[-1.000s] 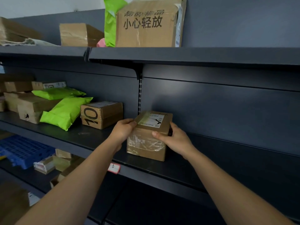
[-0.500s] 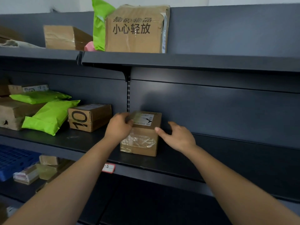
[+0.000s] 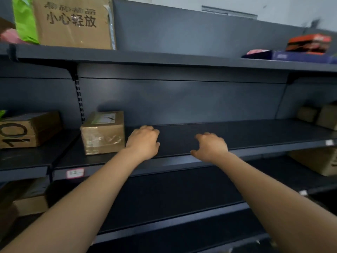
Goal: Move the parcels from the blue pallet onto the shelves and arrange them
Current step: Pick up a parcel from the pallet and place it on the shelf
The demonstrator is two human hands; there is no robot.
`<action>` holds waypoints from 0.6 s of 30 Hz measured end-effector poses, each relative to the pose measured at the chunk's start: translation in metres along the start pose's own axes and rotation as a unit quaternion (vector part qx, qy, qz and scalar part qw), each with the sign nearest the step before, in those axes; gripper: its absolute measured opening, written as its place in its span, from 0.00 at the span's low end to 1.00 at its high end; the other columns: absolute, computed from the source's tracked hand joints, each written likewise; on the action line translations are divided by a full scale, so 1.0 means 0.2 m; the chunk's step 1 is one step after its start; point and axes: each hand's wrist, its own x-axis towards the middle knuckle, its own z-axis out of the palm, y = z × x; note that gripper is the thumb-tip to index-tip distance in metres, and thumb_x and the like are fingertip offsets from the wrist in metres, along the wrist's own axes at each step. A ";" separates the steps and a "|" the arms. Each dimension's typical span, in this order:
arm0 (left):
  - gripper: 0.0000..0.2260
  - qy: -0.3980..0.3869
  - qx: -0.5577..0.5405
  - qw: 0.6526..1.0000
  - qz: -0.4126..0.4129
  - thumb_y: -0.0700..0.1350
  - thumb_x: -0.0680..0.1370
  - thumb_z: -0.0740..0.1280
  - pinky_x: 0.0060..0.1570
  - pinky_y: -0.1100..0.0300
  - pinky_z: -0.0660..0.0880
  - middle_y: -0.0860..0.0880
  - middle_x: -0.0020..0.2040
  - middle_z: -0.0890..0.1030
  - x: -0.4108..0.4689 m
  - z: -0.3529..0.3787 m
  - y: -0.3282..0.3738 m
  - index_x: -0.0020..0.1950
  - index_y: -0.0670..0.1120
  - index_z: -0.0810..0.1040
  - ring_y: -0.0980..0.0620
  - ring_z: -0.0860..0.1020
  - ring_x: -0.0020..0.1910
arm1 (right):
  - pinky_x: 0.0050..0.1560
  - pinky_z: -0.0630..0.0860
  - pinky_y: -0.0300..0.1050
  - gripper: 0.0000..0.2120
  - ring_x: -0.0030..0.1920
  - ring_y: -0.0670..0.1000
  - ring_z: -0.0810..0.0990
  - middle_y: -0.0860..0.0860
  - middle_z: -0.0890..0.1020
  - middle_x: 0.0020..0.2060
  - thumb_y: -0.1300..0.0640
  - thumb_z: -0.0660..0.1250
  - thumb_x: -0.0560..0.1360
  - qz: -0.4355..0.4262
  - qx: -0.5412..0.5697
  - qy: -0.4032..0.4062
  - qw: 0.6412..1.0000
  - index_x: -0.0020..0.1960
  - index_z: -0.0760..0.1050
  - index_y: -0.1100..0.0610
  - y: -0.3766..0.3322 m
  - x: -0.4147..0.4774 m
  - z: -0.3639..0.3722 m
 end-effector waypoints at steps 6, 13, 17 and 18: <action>0.12 -0.034 -0.027 0.993 0.112 0.49 0.80 0.61 0.47 0.55 0.69 0.46 0.55 0.75 -0.07 0.08 0.51 0.57 0.43 0.75 0.46 0.72 0.57 | 0.57 0.71 0.52 0.26 0.63 0.58 0.72 0.54 0.74 0.62 0.44 0.67 0.74 0.104 -0.045 -0.030 0.993 0.68 0.69 0.54 0.45 -0.44 0.00; 0.10 -0.064 -0.071 0.976 0.197 0.50 0.80 0.60 0.50 0.53 0.70 0.47 0.56 0.75 -0.18 0.13 1.17 0.54 0.45 0.74 0.46 0.72 0.58 | 0.58 0.71 0.52 0.25 0.64 0.57 0.71 0.53 0.74 0.62 0.44 0.67 0.75 0.209 -0.062 -0.047 0.975 0.68 0.69 0.52 0.96 -0.99 -0.01; 0.11 -0.091 -0.092 0.961 0.243 0.50 0.81 0.60 0.51 0.53 0.71 0.48 0.55 0.75 -0.28 0.14 1.60 0.57 0.45 0.74 0.46 0.72 0.59 | 0.55 0.72 0.51 0.21 0.62 0.57 0.72 0.53 0.75 0.60 0.44 0.67 0.74 0.257 -0.071 -0.063 0.962 0.63 0.71 0.52 1.24 -1.34 -0.05; 0.10 -0.095 -0.095 0.958 0.255 0.50 0.81 0.60 0.51 0.53 0.71 0.48 0.54 0.74 -0.31 0.14 1.70 0.56 0.45 0.74 0.46 0.72 0.59 | 0.56 0.72 0.51 0.20 0.62 0.57 0.73 0.53 0.75 0.60 0.45 0.67 0.74 0.270 -0.071 -0.064 0.958 0.63 0.71 0.52 1.30 -1.43 -0.06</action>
